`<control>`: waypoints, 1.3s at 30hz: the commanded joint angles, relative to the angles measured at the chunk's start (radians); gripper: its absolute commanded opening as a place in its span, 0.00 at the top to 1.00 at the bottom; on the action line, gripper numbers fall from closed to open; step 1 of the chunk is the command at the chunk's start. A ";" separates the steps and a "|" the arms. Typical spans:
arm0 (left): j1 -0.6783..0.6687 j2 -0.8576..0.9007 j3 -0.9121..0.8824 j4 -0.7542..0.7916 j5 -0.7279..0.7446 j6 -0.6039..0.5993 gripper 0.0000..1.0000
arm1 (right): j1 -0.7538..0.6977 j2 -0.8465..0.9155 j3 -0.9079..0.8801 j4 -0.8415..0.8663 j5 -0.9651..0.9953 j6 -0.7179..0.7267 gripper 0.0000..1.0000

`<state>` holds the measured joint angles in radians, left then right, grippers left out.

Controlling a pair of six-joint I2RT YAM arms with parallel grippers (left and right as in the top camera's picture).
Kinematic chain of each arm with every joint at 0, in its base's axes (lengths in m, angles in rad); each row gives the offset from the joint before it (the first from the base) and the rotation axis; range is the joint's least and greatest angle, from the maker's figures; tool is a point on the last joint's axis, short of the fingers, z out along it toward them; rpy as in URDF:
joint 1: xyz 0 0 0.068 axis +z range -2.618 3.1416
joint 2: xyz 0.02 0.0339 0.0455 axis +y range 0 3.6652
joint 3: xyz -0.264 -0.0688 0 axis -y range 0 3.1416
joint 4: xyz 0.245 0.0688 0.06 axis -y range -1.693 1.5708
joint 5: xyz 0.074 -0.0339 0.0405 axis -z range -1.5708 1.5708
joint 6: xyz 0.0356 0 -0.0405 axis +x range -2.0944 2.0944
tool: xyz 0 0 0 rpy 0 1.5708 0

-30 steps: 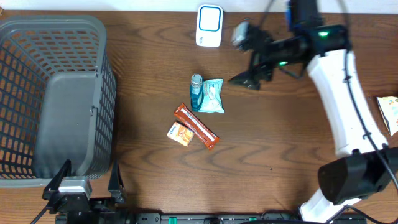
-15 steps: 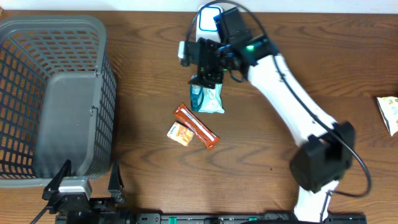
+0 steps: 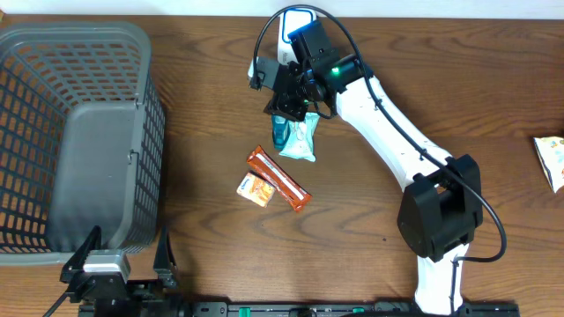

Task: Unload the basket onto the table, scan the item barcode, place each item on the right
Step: 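Move the right gripper back to the blue Listerine bottle, then grasp the blue Listerine bottle with the right gripper and lift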

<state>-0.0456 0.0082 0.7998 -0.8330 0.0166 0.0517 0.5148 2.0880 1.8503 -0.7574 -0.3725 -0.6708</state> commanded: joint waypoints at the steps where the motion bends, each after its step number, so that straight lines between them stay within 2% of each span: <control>1: 0.006 -0.005 0.004 0.003 0.002 -0.005 0.02 | 0.007 -0.003 0.002 -0.003 0.002 0.032 0.60; 7: 0.006 -0.005 0.004 0.003 0.002 -0.005 0.02 | 0.007 -0.001 0.003 -0.003 0.012 0.094 0.67; 11: 0.006 -0.005 0.004 0.003 0.002 -0.005 0.02 | 0.007 -0.006 0.003 0.016 0.121 0.212 0.68; 18: 0.006 -0.005 0.004 0.003 0.002 -0.005 0.02 | 0.008 -0.009 0.003 0.018 0.370 0.554 0.67; 24: 0.006 -0.005 0.004 0.003 0.002 -0.005 0.02 | 0.010 -0.023 0.004 0.017 0.411 0.820 0.65; 31: 0.006 -0.005 0.004 0.003 0.002 -0.005 0.02 | 0.010 -0.036 0.005 0.014 0.427 0.954 0.66; 39: 0.006 -0.005 0.004 0.003 0.002 -0.005 0.02 | 0.011 -0.054 0.005 0.019 0.426 0.959 0.66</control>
<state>-0.0456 0.0082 0.7998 -0.8330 0.0170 0.0517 0.5148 2.0846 1.8503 -0.7422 0.0406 0.2546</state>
